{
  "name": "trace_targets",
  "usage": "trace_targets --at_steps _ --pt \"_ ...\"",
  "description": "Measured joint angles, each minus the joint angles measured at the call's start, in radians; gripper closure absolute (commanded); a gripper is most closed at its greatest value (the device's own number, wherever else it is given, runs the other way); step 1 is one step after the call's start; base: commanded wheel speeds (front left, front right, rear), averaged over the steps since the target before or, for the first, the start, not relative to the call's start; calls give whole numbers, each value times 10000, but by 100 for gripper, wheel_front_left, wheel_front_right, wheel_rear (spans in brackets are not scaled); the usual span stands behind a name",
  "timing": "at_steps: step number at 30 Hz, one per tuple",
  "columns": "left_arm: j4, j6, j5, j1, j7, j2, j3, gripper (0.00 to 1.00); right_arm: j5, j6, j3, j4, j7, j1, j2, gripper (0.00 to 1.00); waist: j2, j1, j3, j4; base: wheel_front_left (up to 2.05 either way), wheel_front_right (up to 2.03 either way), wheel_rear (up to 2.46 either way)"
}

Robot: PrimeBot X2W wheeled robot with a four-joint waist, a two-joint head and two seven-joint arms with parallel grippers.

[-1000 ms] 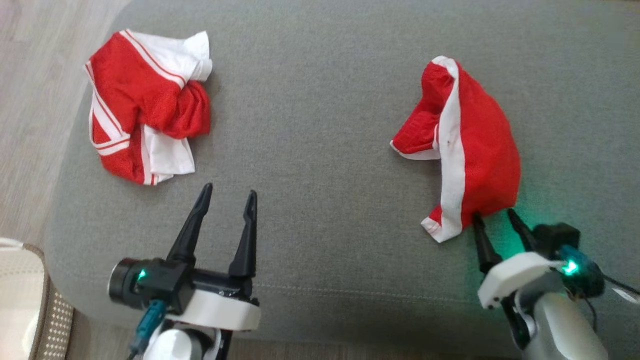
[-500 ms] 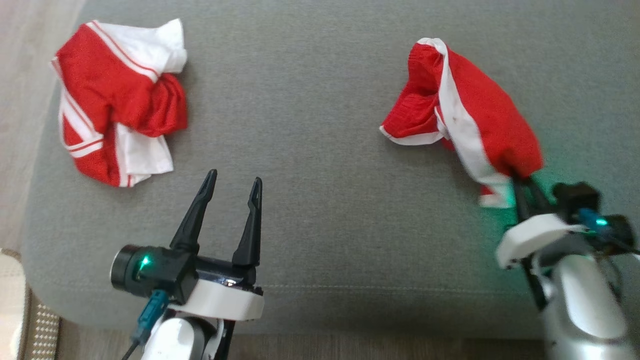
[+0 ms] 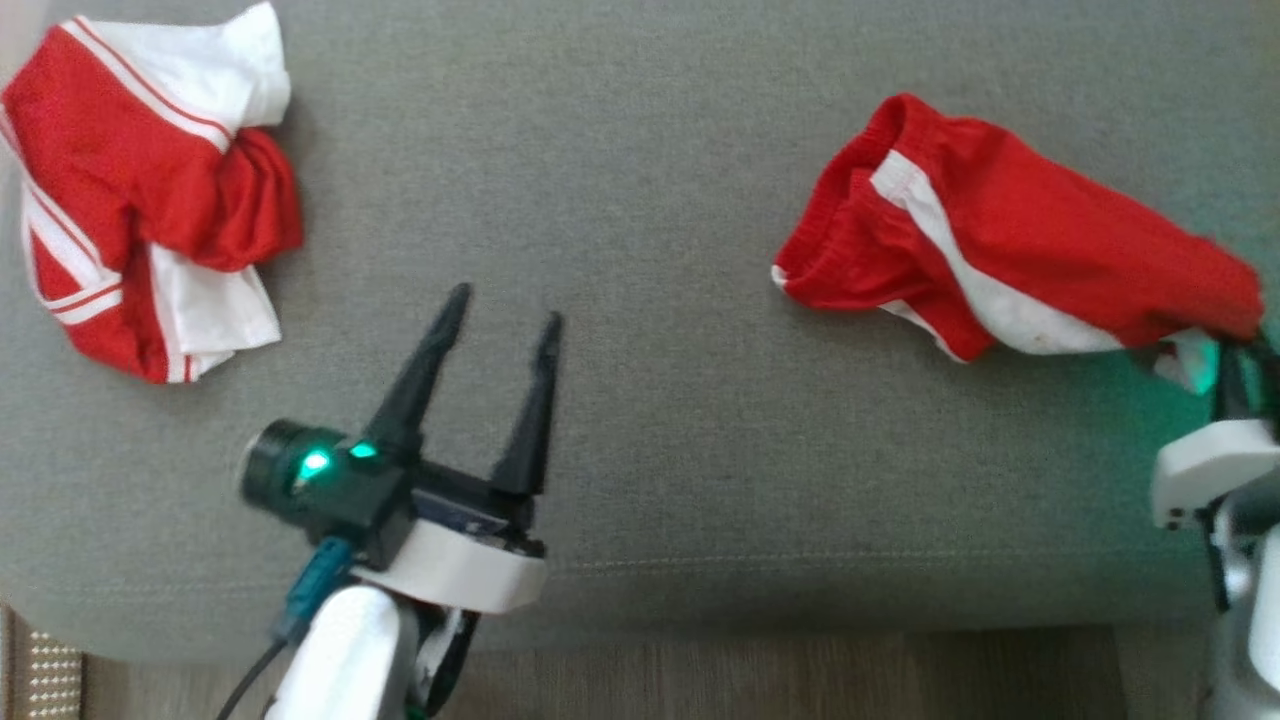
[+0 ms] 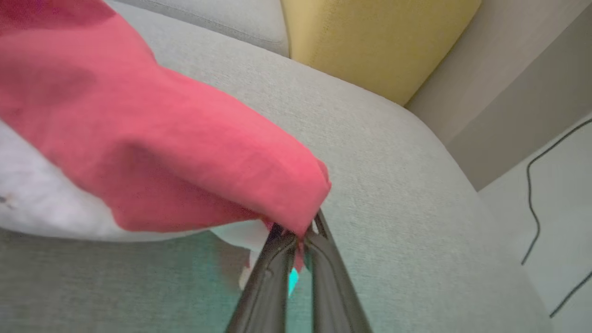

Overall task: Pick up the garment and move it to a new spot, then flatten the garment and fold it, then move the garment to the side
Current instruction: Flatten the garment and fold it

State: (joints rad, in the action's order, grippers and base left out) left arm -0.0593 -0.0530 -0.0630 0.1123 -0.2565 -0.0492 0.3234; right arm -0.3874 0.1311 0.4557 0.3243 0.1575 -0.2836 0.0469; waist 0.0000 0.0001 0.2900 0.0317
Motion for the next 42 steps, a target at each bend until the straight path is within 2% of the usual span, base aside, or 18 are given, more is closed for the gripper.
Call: trace_targets --at_steps 3,5,8,10,11,15,18,20,28,37,42 --pt "280 -504 -4 314 -2 -23 485 0 -600 0 552 -65 178 -250 -48 0 0 0 161 -130 0 0 0" --pt "681 -706 -17 809 0 -132 1154 0 -702 0 642 -194 493 -529 -52 0 0 0 271 -334 0 0 0" --pt "974 -713 -186 1588 -2 -357 1810 0 -629 0 537 -571 786 -589 -61 0 0 0 366 -592 0 0 0" --pt "1243 -715 -683 2283 -2 -619 2539 0 -251 0 316 -800 895 -584 -59 0 0 0 419 -800 0 0 0" --pt "1243 -715 -683 2283 -2 -619 2539 0 -251 0 316 -800 895 -584 -59 0 0 0 419 -800 0 0 0" --pt "1988 -717 -1822 3803 -2 -1208 4201 0 412 0 -316 -1187 940 -497 -71 0 0 -1 520 -1229 0 0 0" --pt "2623 -779 -2713 4891 -2 -1540 5095 0 777 0 -637 -1549 949 -400 -67 0 0 -1 579 -1547 0 0 0" --pt "3001 -780 -3241 5482 -2 -1643 5317 0 972 0 -807 -1666 949 -266 -71 0 0 -1 614 -1749 0 0 0" --pt "4591 -788 -3877 6816 928 -1503 5868 0 1346 0 -1014 -2128 949 56 -73 0 0 -1 893 -2189 0 0 0" --pt "5319 -790 -4439 8234 1131 -1342 6537 0 1509 0 -1229 -2399 949 44 -73 0 0 0 1300 -2384 0 0 0" --pt "5607 -788 -4976 8414 1156 -1321 7056 0 1511 0 -1304 -2418 949 45 -73 0 0 -1 1326 -2498 0 0 0"
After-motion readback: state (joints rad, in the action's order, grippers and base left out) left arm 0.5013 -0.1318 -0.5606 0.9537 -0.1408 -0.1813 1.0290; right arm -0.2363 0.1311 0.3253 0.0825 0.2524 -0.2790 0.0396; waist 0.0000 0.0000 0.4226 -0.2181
